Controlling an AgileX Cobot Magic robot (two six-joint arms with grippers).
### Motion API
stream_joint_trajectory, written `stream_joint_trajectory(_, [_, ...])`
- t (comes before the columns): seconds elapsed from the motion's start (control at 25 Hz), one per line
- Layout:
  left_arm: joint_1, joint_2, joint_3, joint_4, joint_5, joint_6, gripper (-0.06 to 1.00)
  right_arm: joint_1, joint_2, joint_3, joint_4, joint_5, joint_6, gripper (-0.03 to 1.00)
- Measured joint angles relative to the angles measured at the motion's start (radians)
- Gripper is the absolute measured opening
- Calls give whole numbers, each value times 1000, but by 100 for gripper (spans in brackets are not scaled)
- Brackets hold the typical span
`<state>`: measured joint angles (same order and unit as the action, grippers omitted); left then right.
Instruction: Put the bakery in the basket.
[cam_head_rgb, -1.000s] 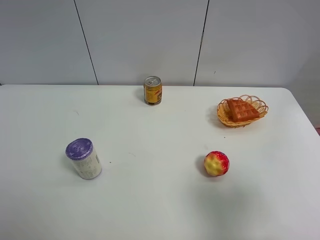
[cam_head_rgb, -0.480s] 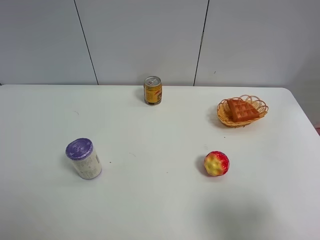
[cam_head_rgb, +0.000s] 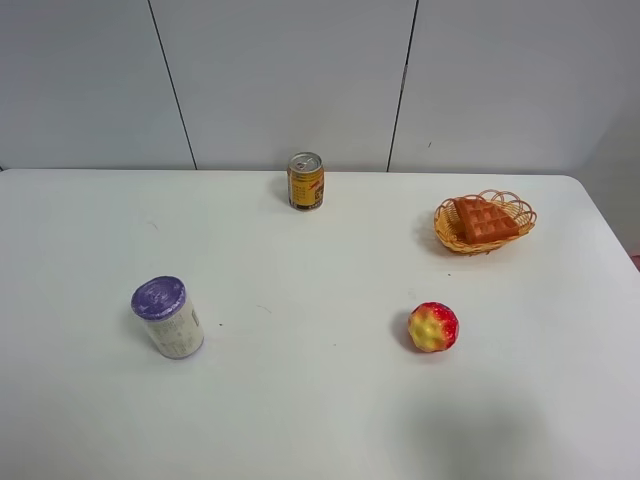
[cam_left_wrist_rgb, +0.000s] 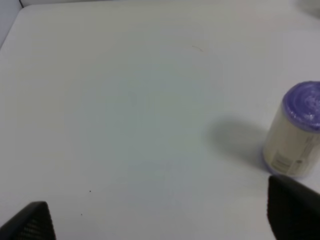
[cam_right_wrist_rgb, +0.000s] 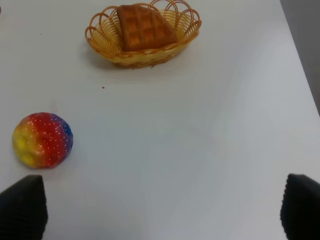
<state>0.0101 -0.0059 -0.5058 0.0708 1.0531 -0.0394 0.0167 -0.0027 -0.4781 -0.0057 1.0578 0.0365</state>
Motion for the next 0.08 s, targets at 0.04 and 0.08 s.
stream_joint_trajectory(0.04, [0,0,0,0,0,0,84,0,0,0,6,0,0,92])
stream_joint_trajectory(0.08, [0,0,0,0,0,0,84,0,0,0,6,0,0,92])
